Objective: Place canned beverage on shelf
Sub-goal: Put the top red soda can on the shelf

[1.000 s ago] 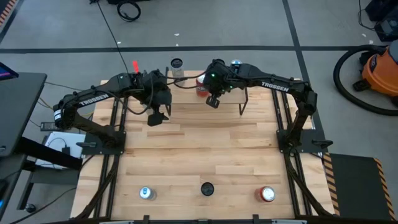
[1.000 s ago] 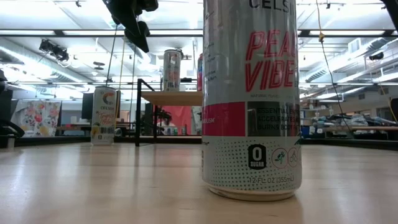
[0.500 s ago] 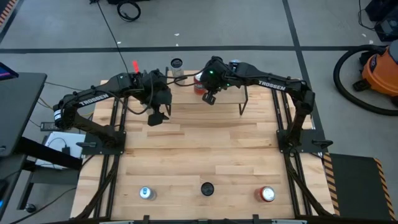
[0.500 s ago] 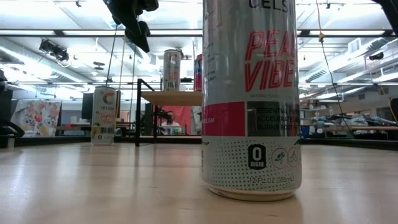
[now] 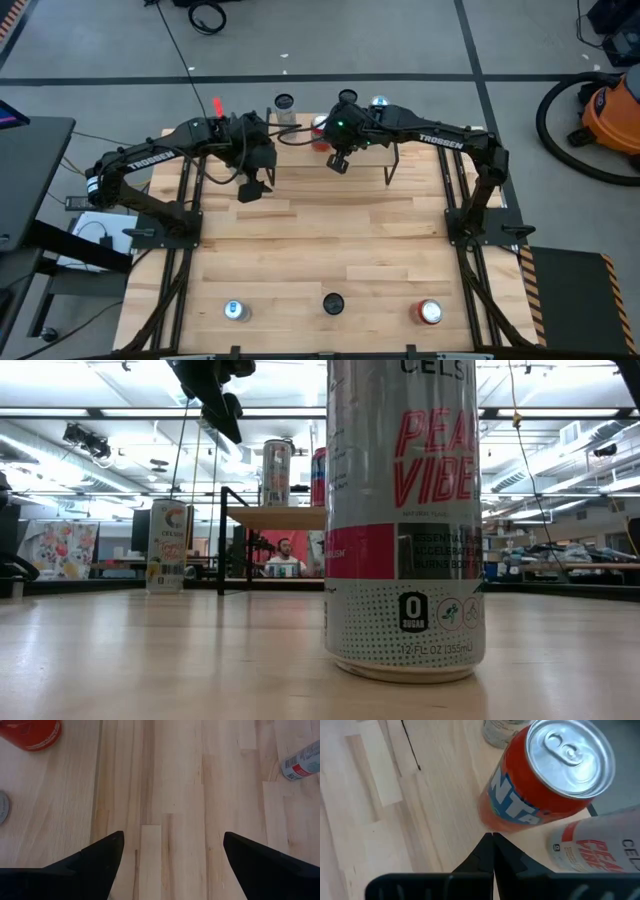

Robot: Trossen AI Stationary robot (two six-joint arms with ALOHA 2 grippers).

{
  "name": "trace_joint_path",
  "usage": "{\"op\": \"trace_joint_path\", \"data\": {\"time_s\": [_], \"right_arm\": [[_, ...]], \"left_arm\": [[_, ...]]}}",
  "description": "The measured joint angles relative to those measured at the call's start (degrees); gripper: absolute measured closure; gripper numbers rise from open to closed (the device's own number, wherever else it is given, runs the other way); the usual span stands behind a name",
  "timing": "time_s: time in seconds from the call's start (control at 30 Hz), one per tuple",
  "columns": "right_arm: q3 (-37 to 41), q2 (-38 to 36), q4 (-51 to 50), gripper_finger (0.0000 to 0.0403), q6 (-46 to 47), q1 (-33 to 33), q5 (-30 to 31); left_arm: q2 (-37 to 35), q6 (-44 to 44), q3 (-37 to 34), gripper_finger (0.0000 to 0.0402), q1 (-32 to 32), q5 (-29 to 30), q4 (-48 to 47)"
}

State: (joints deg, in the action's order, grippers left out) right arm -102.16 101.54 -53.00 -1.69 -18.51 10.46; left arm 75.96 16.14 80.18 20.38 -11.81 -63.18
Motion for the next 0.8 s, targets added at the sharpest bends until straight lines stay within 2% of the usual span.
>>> {"op": "trace_joint_path", "data": {"time_s": [0.47, 0.8], "right_arm": [[-2.7, -0.6, 0.0, 0.0398, 0.6, 3.0, 2.0], [-2.9, -8.5, -2.4, 0.0398, 1.7, 7.9, 9.2]], "left_arm": [[0.0, 0.2, 0.0, 0.0049, -0.2, 0.0, 1.1], [2.3, 4.5, 0.0, 0.0049, -3.1, -0.1, 20.3]]}}
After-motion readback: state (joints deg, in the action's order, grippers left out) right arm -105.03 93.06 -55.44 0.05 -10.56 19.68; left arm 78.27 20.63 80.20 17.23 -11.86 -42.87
